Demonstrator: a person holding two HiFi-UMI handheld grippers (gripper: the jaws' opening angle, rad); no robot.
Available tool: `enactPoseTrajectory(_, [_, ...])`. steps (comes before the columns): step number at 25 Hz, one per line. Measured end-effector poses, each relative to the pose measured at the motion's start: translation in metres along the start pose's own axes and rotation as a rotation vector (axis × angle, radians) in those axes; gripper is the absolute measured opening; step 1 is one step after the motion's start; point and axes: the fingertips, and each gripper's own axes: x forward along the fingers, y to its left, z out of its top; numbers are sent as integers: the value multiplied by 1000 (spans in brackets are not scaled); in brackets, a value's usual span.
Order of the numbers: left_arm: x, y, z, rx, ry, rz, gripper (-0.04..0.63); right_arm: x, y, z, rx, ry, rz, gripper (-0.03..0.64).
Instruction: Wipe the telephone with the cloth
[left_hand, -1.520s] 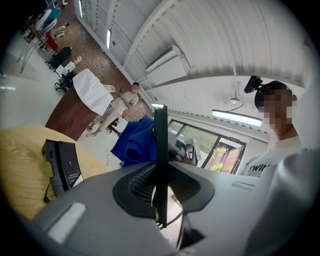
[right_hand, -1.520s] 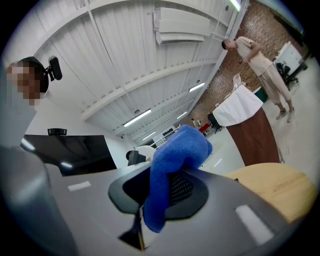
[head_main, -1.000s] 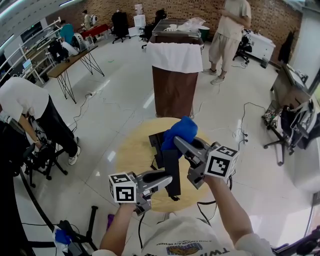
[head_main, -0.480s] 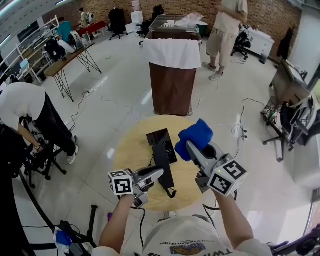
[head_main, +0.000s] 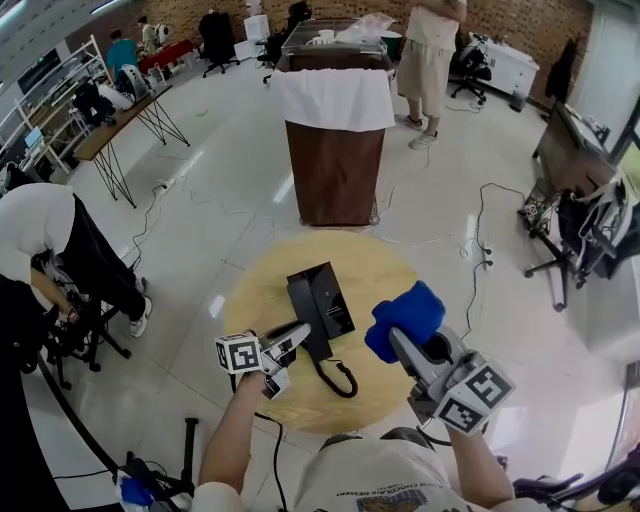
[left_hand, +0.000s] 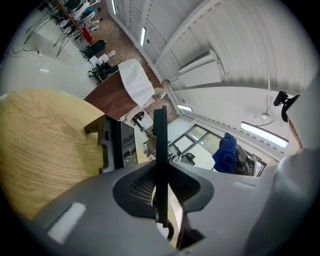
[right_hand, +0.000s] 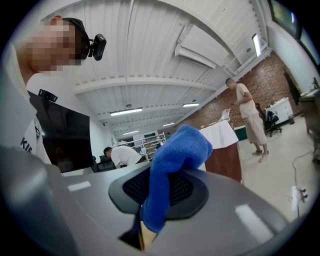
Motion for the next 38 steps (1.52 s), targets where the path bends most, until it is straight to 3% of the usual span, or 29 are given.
enactPoseTrajectory(4, [6, 26, -1, -36, 9, 35, 61, -3, -8, -16, 26, 36, -35, 60])
enactPoseTrajectory(9, [12, 57, -5, -62, 14, 65, 61, 8, -1, -33, 32, 77, -15, 60])
enactPoseTrajectory(29, [25, 93, -9, -189, 31, 97, 64, 20, -6, -48, 47, 126, -19, 60])
enactPoseTrajectory(38, [21, 104, -9, -153, 11, 172, 102, 22, -3, -57, 57, 142, -8, 60])
